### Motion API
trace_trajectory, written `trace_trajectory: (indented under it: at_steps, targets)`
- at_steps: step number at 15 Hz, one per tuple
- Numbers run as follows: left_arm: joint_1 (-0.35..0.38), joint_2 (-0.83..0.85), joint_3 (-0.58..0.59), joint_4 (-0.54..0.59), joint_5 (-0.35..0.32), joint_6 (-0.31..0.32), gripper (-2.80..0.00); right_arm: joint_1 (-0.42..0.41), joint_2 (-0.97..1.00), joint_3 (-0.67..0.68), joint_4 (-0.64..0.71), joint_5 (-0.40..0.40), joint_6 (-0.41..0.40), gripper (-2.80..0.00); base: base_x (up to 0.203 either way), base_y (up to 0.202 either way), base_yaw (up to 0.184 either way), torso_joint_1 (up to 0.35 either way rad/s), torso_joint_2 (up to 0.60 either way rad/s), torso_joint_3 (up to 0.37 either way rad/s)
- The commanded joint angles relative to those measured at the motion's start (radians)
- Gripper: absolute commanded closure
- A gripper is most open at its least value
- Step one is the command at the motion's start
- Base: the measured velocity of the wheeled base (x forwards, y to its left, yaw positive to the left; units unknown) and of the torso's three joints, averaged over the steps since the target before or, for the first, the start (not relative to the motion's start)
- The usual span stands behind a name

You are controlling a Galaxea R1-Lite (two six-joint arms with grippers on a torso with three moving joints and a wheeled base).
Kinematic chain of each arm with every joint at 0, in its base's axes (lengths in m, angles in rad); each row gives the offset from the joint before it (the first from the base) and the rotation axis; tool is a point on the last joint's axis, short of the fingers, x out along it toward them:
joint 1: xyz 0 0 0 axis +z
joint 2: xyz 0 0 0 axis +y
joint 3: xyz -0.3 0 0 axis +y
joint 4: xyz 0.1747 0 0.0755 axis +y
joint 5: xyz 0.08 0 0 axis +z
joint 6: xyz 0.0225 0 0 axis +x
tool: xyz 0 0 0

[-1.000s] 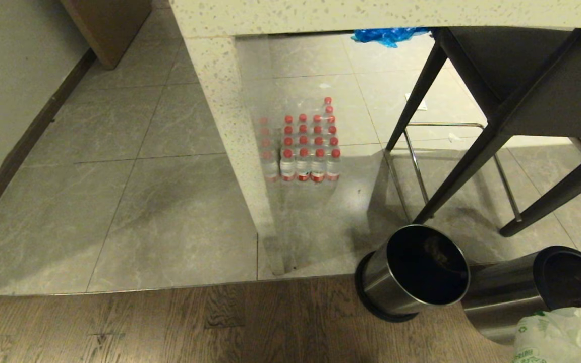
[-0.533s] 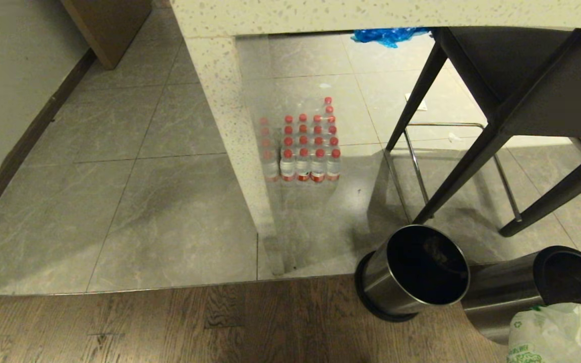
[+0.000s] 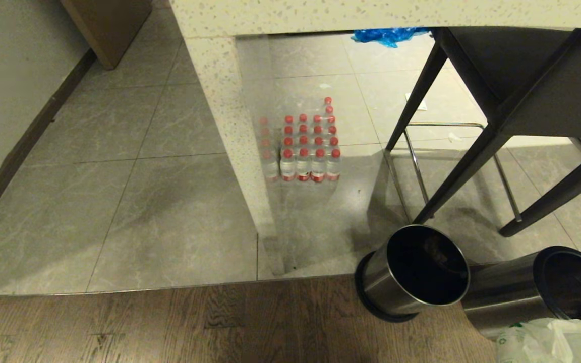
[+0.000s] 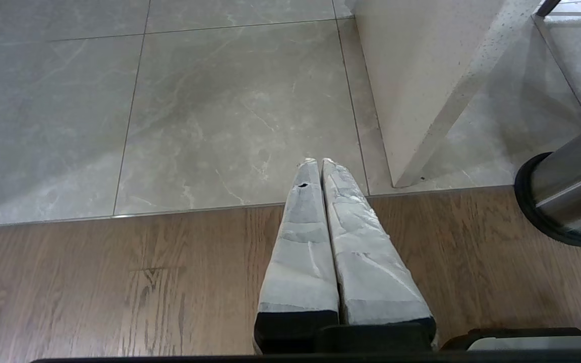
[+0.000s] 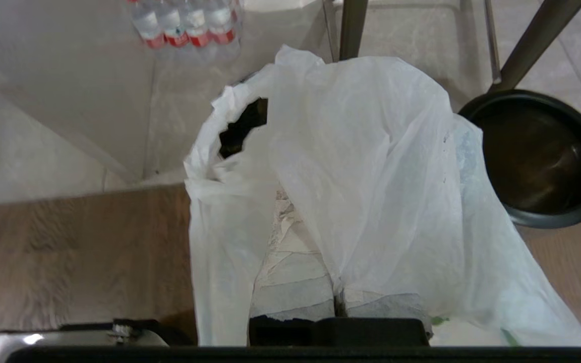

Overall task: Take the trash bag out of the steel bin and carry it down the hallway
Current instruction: Put the trash bag at the door

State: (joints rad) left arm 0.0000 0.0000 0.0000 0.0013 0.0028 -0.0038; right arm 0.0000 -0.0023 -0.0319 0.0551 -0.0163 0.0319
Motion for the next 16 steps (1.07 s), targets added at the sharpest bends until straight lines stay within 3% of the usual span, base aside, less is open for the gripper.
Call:
trace_trajectory:
  at_steps: [1, 16]
  targets:
    - [0.000, 0.000, 0.001, 0.000, 0.000, -0.001, 0.00, 0.000, 0.002, 0.006, -0.001, -0.001, 0.000, 0.00, 0.000, 0.000, 0.000, 0.000, 0.00, 0.000]
    - [0.000, 0.001, 0.000, -0.001, 0.000, 0.002, 0.00, 0.000, 0.002, 0.004, -0.003, -0.001, -0.001, 0.00, 0.000, 0.000, 0.000, 0.000, 0.00, 0.000]
